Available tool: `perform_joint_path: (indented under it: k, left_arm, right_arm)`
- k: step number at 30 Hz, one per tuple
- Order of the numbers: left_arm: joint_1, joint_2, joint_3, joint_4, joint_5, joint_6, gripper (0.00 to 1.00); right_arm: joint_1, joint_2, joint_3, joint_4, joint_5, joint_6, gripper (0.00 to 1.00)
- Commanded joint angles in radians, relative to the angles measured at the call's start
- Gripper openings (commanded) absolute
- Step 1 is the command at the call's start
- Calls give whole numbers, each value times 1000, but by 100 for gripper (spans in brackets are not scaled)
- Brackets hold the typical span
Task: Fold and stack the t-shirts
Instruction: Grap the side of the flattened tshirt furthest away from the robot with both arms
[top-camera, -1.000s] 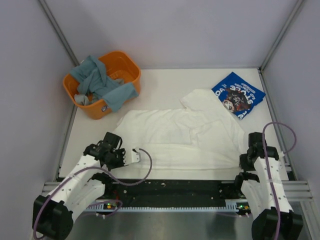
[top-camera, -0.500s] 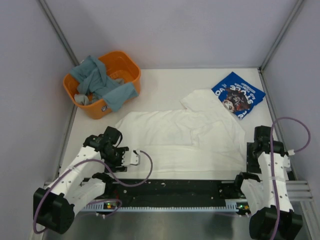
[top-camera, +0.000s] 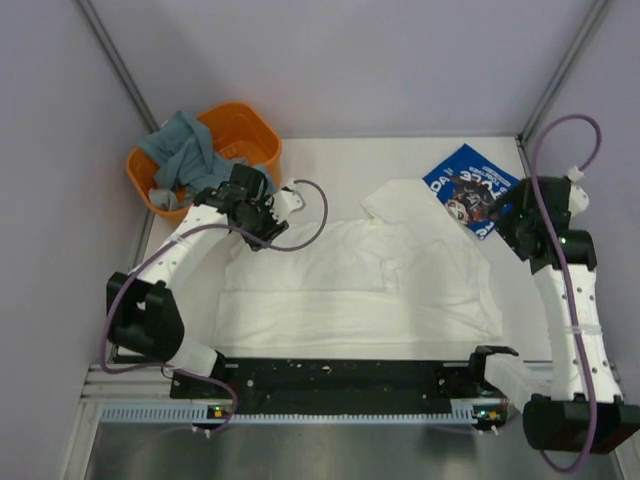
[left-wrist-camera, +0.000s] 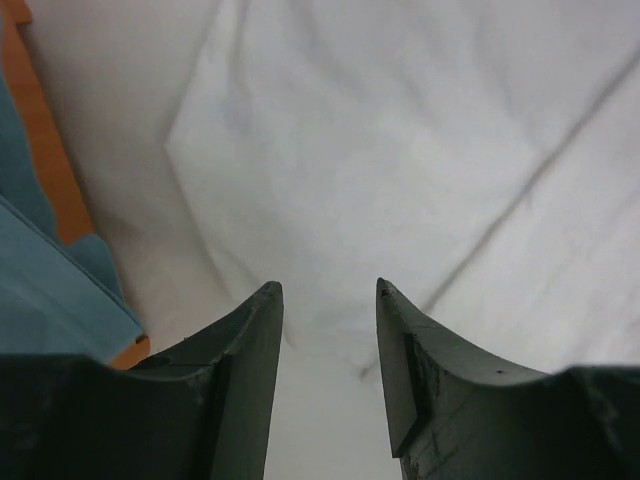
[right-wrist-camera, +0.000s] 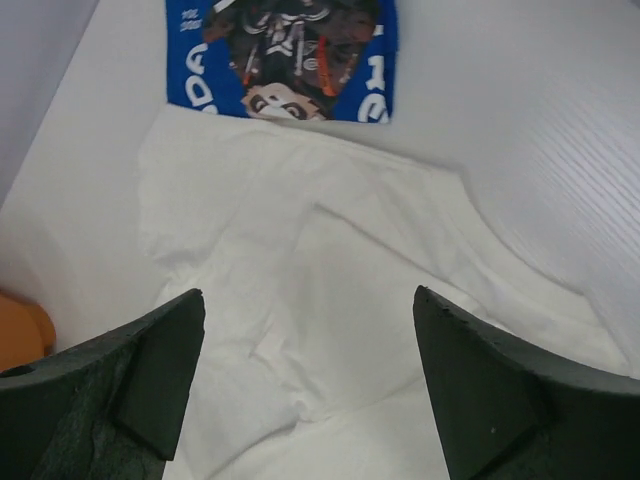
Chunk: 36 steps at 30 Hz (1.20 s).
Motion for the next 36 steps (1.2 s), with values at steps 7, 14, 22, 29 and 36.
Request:
perform_joint_path:
  k: [7, 14, 22, 29, 36]
  left_arm:
    - [19, 292, 215, 139, -136, -216, 47]
    - [59, 277, 169, 127, -181, -209, 46]
    - [114, 281, 72, 162, -236, -179, 39]
    - [192, 339, 110, 181, -253, -200, 41]
    - [222, 365, 84, 211, -251, -168, 43]
  right_arm:
    - [179, 595, 430, 189, -308, -582, 68]
    - [228, 967, 747, 152, -237, -754, 66]
    - [229, 1380, 1224, 121, -228, -843, 58]
    - [234, 1640, 1429, 123, -292, -794, 62]
    - [291, 1704, 1409, 100, -306, -837, 69]
